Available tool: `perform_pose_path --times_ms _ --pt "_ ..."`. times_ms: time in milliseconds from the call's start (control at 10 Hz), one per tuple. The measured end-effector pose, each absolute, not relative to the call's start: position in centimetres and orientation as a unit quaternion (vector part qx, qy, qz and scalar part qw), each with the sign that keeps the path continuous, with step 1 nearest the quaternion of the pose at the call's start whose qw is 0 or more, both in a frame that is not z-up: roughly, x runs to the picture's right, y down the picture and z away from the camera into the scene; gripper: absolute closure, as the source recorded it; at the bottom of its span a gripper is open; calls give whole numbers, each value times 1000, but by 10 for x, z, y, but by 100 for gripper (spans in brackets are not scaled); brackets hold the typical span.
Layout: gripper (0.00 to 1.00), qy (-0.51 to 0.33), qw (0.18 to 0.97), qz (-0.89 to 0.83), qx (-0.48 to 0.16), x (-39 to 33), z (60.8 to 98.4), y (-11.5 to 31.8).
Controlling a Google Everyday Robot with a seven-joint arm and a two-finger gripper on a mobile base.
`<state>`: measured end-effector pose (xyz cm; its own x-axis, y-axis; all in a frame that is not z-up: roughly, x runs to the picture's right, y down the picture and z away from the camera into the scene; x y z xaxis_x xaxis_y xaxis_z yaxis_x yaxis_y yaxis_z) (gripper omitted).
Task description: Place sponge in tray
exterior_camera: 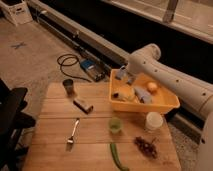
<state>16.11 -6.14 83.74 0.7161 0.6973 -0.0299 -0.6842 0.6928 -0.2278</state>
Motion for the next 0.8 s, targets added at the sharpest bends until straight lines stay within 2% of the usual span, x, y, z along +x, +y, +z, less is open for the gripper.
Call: perform_pose_path --times_ms 400,800 --pt "38 -97 894 423 -115 169 859 -33" --pt "38 -103 893 423 -115 168 860 -32"
